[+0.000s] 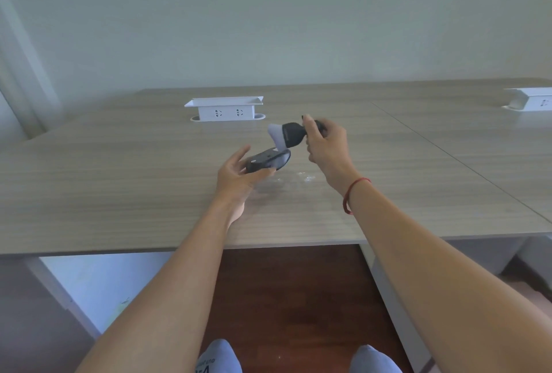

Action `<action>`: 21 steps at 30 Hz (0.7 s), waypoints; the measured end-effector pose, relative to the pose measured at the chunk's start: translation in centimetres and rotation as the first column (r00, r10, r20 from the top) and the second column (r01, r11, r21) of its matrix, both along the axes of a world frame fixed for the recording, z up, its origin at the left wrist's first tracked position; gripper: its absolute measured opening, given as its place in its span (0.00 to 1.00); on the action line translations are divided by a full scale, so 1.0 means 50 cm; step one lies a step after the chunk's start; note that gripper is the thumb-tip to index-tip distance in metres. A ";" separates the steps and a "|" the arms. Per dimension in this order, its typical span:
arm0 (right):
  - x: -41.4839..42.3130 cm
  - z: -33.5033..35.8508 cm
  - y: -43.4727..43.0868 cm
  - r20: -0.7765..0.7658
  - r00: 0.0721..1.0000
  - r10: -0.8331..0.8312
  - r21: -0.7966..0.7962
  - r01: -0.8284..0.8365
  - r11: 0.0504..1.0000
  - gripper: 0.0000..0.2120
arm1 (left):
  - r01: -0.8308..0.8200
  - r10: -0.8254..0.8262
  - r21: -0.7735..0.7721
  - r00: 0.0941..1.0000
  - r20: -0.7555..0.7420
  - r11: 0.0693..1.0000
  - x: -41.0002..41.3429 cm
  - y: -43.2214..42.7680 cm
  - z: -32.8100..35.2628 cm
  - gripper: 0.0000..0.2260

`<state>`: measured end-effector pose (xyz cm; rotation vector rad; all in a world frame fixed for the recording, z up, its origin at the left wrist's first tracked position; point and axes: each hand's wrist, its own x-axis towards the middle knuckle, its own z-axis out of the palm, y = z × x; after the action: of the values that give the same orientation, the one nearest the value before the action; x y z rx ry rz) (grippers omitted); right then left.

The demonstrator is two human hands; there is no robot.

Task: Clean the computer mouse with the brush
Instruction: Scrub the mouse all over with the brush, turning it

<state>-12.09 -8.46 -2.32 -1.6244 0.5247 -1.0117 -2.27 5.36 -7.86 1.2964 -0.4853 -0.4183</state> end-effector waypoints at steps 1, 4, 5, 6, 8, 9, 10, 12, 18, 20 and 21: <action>0.002 -0.002 0.003 -0.039 0.999 0.036 -0.027 -0.037 0.999 0.22 | -0.006 0.006 -0.001 1.000 0.021 1.000 -0.004 0.000 0.001 0.39; 0.008 -0.014 0.002 -0.215 0.977 0.005 -0.171 -0.043 0.984 0.22 | -0.021 0.019 0.022 0.995 0.101 1.000 -0.015 0.002 0.002 0.40; 0.008 -0.018 -0.005 -0.239 0.969 -0.061 -0.186 0.016 0.983 0.21 | -0.023 0.018 0.036 0.992 0.128 0.999 -0.017 0.002 0.001 0.40; 0.005 -0.020 -0.013 -0.244 0.961 -0.130 -0.182 0.087 0.980 0.19 | -0.024 0.016 0.051 0.988 0.151 0.998 -0.018 0.003 0.000 0.40; 0.002 -0.019 -0.024 -0.231 0.949 -0.216 -0.150 0.184 0.971 0.18 | -0.025 0.012 0.071 0.984 0.175 0.997 -0.018 0.004 -0.001 0.40; 0.003 -0.015 -0.024 -0.222 0.952 -0.211 -0.121 0.188 0.975 0.16 | -0.022 0.008 0.075 0.983 0.182 0.997 -0.018 0.004 -0.002 0.39; 0.005 -0.009 -0.020 -0.211 0.962 -0.172 -0.081 0.158 0.984 0.15 | -0.019 0.004 0.080 0.982 0.190 0.997 -0.018 0.003 -0.002 0.39; 0.012 0.006 -0.006 -0.192 0.981 -0.008 0.027 0.013 1.000 0.13 | -0.009 -0.010 0.087 0.977 0.211 0.996 -0.019 0.001 -0.002 0.37; 0.023 0.000 -0.006 -0.335 0.940 -0.060 -0.035 0.051 0.998 0.12 | 0.006 -0.028 0.098 0.975 0.222 0.995 -0.020 0.002 -0.004 0.38; 0.022 -0.006 -0.019 -0.288 0.944 -0.164 -0.045 0.157 0.987 0.12 | 0.007 -0.031 0.107 0.974 0.224 0.994 -0.018 0.002 -0.006 0.39; 0.022 -0.005 -0.019 -0.260 0.953 -0.153 -0.023 0.152 0.988 0.12 | 0.009 -0.032 0.108 0.974 0.222 0.994 -0.017 0.002 -0.006 0.39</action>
<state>-10.96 -9.43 -2.56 -1.7519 0.8385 -0.9136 -3.10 5.44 -8.14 1.4507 -0.6735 -0.3196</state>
